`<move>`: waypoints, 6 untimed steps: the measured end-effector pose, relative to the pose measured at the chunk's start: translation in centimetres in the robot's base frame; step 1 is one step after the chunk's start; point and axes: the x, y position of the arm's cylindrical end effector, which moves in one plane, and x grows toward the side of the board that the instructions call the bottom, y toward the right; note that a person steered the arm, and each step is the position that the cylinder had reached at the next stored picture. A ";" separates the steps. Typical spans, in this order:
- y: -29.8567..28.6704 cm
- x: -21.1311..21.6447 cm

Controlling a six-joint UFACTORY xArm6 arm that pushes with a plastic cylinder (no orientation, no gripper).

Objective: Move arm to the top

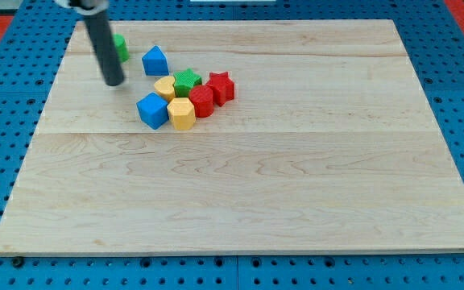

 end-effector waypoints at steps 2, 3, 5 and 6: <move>5.9 -4.8; 11.6 -3.8; 13.3 -5.1; 20.6 -5.5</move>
